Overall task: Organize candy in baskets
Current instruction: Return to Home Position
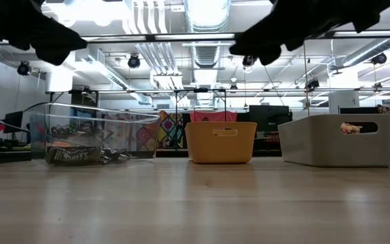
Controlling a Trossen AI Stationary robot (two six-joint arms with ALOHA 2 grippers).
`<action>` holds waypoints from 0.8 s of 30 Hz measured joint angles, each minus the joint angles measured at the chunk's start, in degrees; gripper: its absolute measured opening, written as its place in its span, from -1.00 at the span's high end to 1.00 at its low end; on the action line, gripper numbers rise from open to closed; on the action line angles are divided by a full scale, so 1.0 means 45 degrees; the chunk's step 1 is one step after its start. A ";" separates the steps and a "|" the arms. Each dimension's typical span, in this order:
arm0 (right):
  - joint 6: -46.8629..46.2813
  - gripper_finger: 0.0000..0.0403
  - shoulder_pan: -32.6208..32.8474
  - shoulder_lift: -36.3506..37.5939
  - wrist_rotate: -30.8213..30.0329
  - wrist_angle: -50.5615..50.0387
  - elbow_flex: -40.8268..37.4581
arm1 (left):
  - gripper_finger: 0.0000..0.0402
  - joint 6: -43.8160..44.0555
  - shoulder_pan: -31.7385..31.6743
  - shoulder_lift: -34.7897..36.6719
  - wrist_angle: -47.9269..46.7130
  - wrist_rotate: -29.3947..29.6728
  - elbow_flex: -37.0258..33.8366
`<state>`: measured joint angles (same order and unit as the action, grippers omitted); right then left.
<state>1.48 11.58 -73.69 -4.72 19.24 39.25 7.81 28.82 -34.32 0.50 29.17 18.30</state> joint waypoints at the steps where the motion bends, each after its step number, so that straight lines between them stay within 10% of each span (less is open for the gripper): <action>1: -0.0005 0.26 -0.0001 0.0173 -0.0002 -0.0046 -0.0171 | 0.61 -0.0101 -0.0032 0.0162 0.0160 0.0000 -0.0196; 24: 0.0108 0.41 -0.0999 0.4546 -0.0005 0.1310 -0.3615 | 0.61 -0.1716 -0.0763 0.6930 -0.1084 -0.0201 -0.2349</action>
<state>1.96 7.08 -53.23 -4.74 25.13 22.98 0.09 25.39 -3.13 -4.38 28.26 7.73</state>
